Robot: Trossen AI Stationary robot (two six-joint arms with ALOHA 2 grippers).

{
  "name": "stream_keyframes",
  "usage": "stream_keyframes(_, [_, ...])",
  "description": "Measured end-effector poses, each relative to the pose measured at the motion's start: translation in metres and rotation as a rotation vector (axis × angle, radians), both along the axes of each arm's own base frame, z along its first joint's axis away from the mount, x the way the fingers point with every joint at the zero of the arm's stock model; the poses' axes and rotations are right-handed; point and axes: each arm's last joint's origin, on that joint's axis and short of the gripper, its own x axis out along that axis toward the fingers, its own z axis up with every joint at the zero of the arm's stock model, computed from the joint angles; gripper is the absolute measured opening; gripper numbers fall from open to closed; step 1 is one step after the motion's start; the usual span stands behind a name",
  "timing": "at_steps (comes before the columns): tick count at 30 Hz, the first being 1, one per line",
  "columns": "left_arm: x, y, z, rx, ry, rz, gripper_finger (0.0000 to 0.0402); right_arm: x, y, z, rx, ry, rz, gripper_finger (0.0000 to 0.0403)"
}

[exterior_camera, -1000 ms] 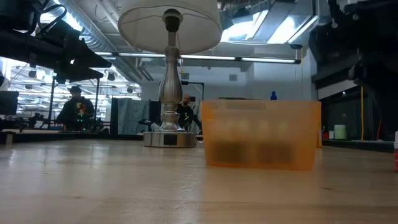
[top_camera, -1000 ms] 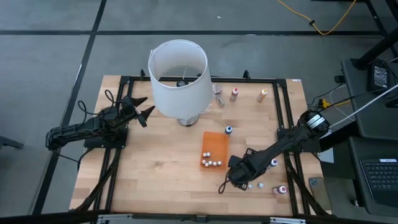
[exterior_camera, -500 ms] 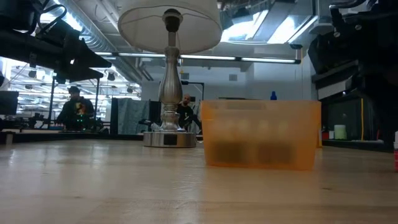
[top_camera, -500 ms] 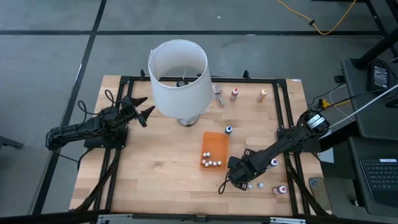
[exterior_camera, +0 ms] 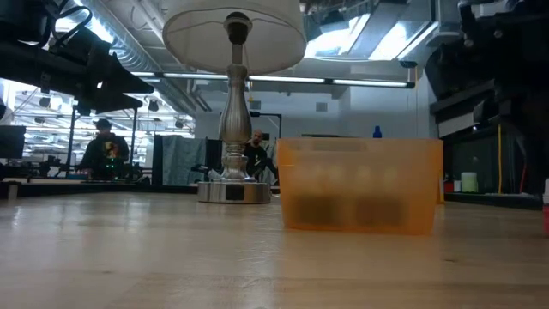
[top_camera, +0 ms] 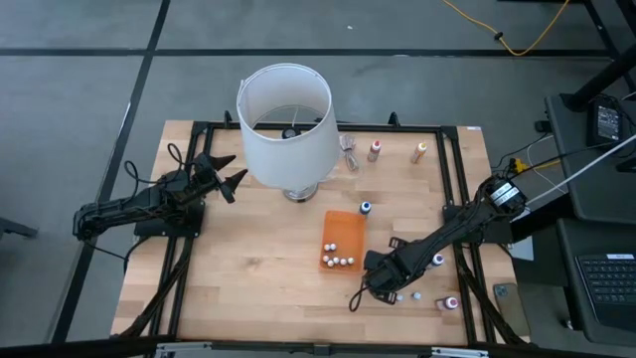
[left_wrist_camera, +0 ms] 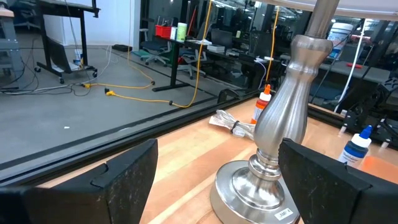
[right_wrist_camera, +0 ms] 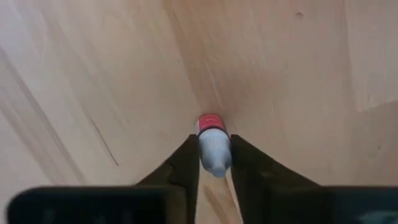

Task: Pick & Place food coloring
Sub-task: Put the small pink food coloring bottle into the orange bin

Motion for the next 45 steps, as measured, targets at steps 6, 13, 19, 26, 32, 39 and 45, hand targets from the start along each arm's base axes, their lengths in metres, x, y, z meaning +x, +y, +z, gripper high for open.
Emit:
stream_keyframes(6, [0.000,0.000,0.000,0.000,0.000,0.000,0.0322,0.007,0.000,0.020,-0.012,0.017,0.053,0.0059])
stream_keyframes(13, [0.000,0.000,0.000,0.000,-0.001,0.000,0.0322,0.023,-0.010,0.053,-0.011,0.022,0.062,0.0078])
stream_keyframes(19, [0.000,0.000,0.000,0.000,0.000,0.000,0.0322,0.044,-0.024,0.077,-0.007,0.012,0.072,0.0064])
stream_keyframes(26, [0.000,0.000,0.000,0.000,-0.001,0.000,0.0322,0.077,-0.040,0.087,-0.008,0.001,0.073,0.0074])
stream_keyframes(32, [0.000,0.000,0.000,0.000,-0.001,0.000,0.0322,0.105,-0.052,0.082,-0.008,-0.011,0.074,0.0071])
stream_keyframes(39, [0.000,0.000,0.000,0.000,-0.001,0.000,0.0322,0.131,-0.064,0.065,-0.014,0.006,0.071,0.0072])
stream_keyframes(45, [0.000,0.000,0.000,0.000,0.000,0.000,0.0322,0.144,-0.071,0.041,-0.023,0.051,0.049,0.0075])
